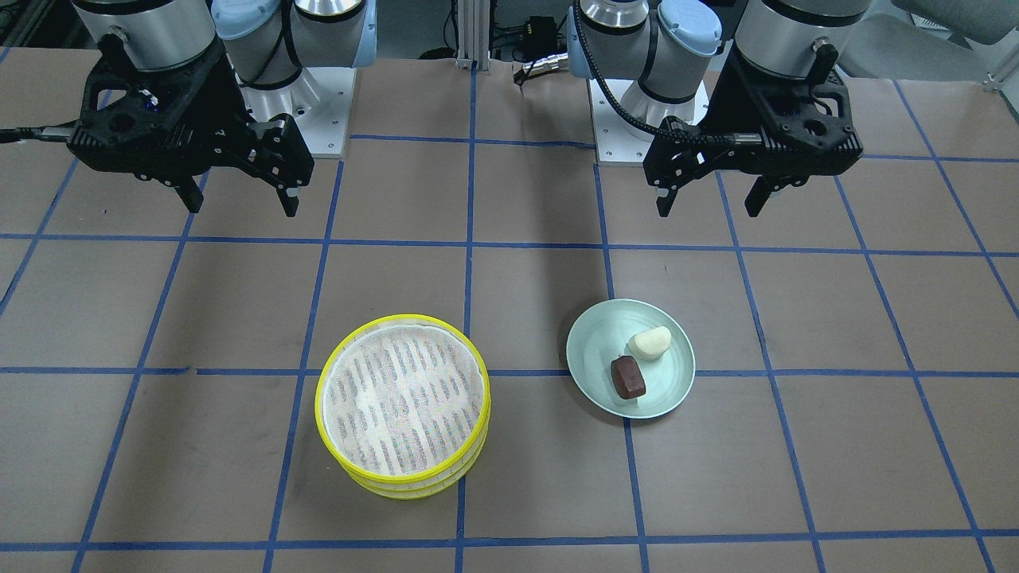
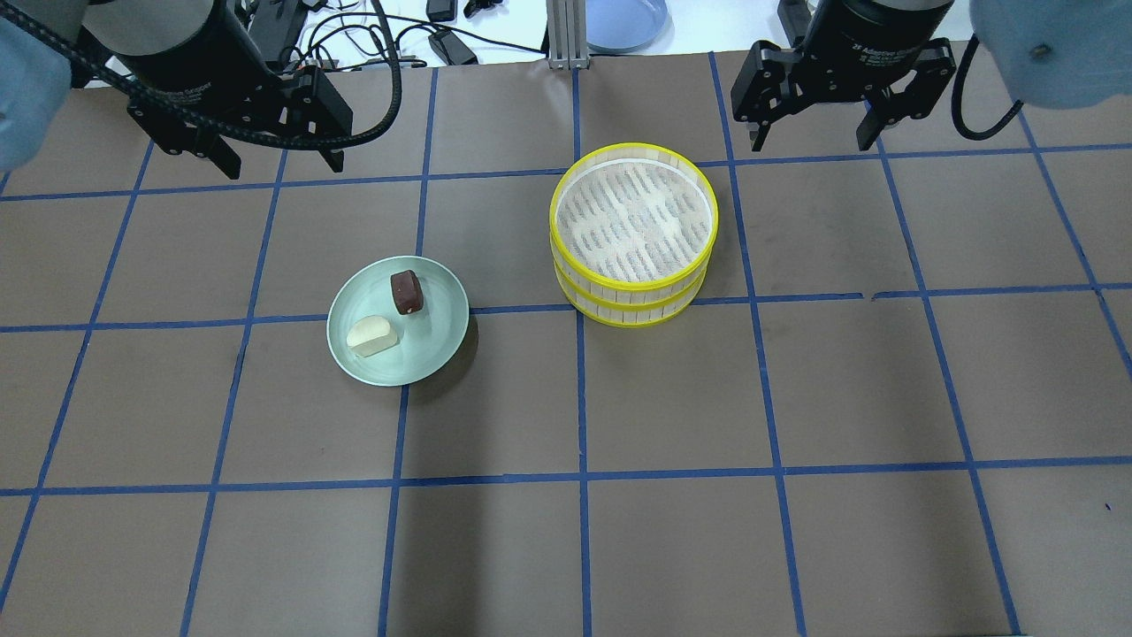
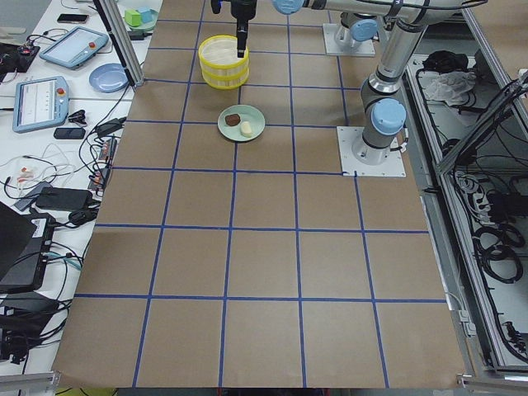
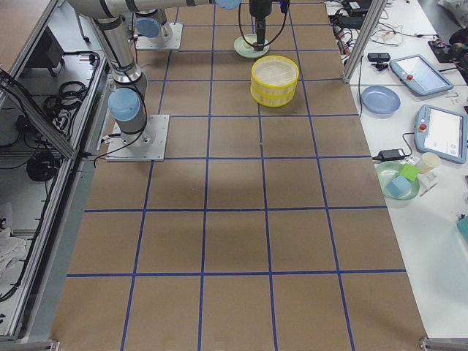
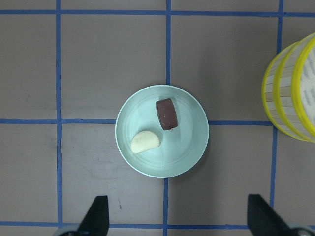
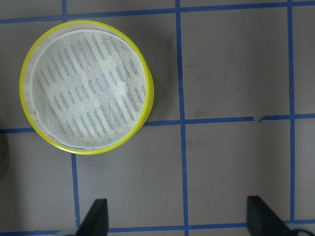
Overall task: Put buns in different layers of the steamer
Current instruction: 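Reach the left gripper down to the white bun on the green plate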
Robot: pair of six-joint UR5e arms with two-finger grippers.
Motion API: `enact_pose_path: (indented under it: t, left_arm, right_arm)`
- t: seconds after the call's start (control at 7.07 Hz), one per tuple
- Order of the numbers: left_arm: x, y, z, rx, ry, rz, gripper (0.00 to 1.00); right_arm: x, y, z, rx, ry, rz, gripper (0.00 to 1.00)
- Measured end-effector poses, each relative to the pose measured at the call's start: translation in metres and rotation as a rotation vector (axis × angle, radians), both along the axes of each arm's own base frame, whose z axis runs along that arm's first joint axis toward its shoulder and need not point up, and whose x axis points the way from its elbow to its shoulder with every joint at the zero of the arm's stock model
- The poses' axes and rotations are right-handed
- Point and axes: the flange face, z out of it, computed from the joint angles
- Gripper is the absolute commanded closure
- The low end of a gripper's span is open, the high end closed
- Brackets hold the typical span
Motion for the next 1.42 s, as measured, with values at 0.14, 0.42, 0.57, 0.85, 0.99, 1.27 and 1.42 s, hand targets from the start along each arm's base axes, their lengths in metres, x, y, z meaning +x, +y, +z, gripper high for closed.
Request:
enact_pose_path:
  t: [0.14, 0.42, 0.57, 0.85, 0.99, 1.27, 1.42]
  left_arm:
    - [0.000, -0.003, -0.006, 0.008, 0.000, -0.002, 0.00]
    - [0.003, -0.019, -0.056, 0.052, 0.000, -0.015, 0.01]
    - [0.011, -0.026, -0.102, 0.057, -0.002, -0.027, 0.02]
    - [0.044, -0.036, -0.183, 0.104, 0.005, -0.034, 0.07]
    - [0.054, -0.042, -0.219, 0.157, 0.012, -0.036, 0.07]
    - [0.060, -0.051, -0.270, 0.237, 0.026, -0.037, 0.07]
    - [0.061, -0.055, -0.291, 0.251, 0.028, -0.037, 0.07]
  right_arm:
    - [0.000, 0.000, 0.000, -0.001, -0.002, 0.000, 0.00]
    - [0.000, 0.000, 0.000, -0.003, -0.004, -0.003, 0.00]
    - [0.000, 0.000, 0.000, -0.003, -0.005, -0.004, 0.00]
    - [0.001, 0.000, -0.001, -0.002, -0.006, -0.007, 0.00]
    - [0.001, -0.001, -0.003, 0.002, -0.005, -0.009, 0.00]
    - [0.001, -0.004, -0.008, 0.011, -0.004, -0.011, 0.00]
    - [0.001, -0.005, -0.014, 0.021, -0.004, -0.011, 0.00]
